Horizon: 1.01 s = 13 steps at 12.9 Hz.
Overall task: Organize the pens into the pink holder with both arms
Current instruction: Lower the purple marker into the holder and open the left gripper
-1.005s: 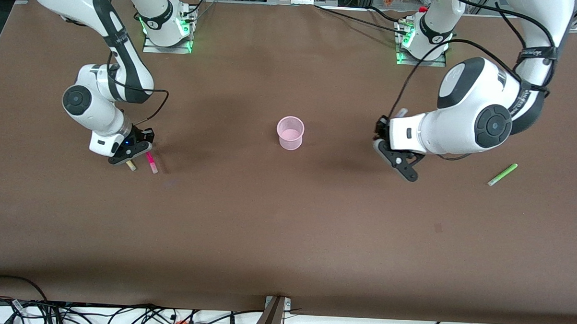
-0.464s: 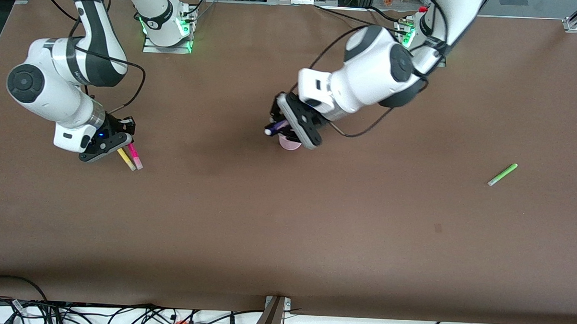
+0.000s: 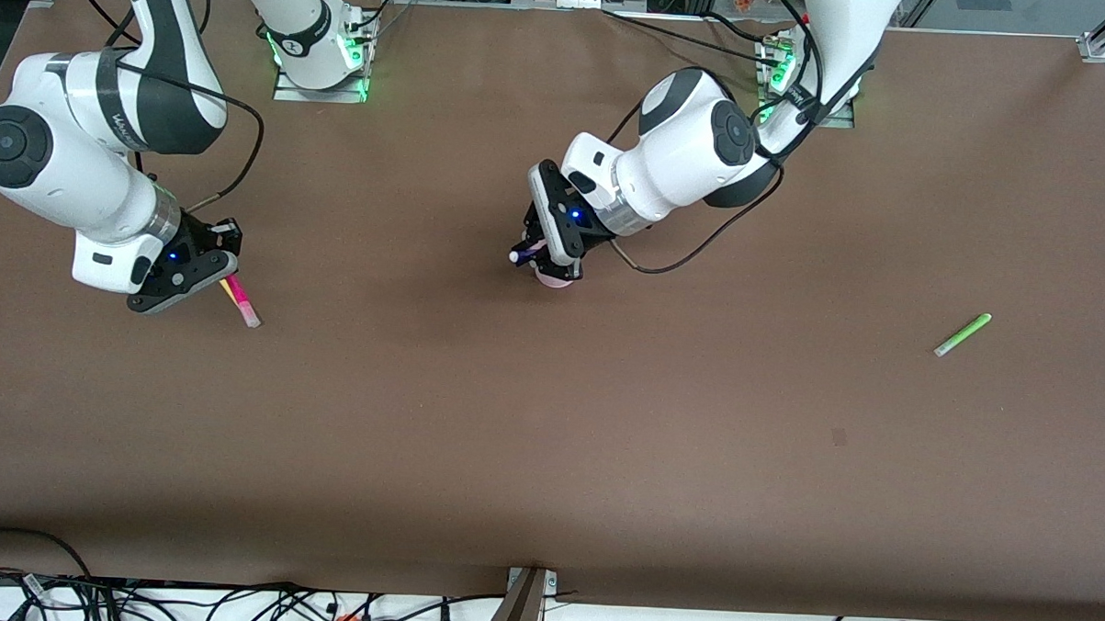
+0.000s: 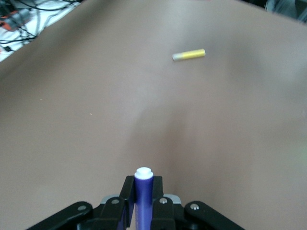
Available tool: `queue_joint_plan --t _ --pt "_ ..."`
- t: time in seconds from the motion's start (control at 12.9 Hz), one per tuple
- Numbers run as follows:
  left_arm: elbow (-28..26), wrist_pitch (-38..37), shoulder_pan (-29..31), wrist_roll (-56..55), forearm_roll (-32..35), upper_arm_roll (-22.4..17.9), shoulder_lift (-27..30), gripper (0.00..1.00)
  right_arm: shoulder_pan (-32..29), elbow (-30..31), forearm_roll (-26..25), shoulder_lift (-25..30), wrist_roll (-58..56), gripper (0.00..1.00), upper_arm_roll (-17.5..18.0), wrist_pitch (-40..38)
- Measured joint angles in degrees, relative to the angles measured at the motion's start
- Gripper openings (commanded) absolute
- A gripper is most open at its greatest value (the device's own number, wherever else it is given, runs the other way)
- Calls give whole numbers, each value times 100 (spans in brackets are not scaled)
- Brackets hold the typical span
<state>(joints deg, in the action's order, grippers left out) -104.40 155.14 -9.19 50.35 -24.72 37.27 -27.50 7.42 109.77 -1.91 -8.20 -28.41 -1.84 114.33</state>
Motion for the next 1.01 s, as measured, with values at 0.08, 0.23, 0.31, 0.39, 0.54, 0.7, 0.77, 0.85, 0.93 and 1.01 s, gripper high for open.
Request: queue_joint_plan --t 0.08,0.23,0.31,0.39,0.54,0.7,0.77,0.85,0.93,1.01 --pt "-157 106 -45 208 0 14 -11 0 2 -22 -9 0 0 0 34 -2" --pt "-315 269 -273 342 0 24 -47 0 25 -59 -33 0 0 0 99 -8" --pt "-340 313 -389 366 3 23 -72 0 41 -68 -69 0 0 0 115 -11" --pt "-358 343 -488 412 36 20 -95 0 53 -75 -103 0 0 0 119 -16" --pt "-434 488 -534 431 319 10 -184 1 54 -83 -122 0 0 0 118 -26" --pt "-491 760 -532 468 537 -35 -401 100 54 -87 -125 0 0 0 118 -45" --pt "-491 841 -524 524 572 -43 -497 100 54 -94 -126 0 0 0 118 -50" --pt "-489 880 -512 540 581 -43 -526 100 54 -101 -126 0 0 0 118 -53" --pt "-471 890 -499 538 584 -37 -512 100 54 -108 -126 1 0 0 118 -57" --pt "-440 837 -482 501 584 -27 -468 100 54 -111 -126 2 0 0 118 -59"
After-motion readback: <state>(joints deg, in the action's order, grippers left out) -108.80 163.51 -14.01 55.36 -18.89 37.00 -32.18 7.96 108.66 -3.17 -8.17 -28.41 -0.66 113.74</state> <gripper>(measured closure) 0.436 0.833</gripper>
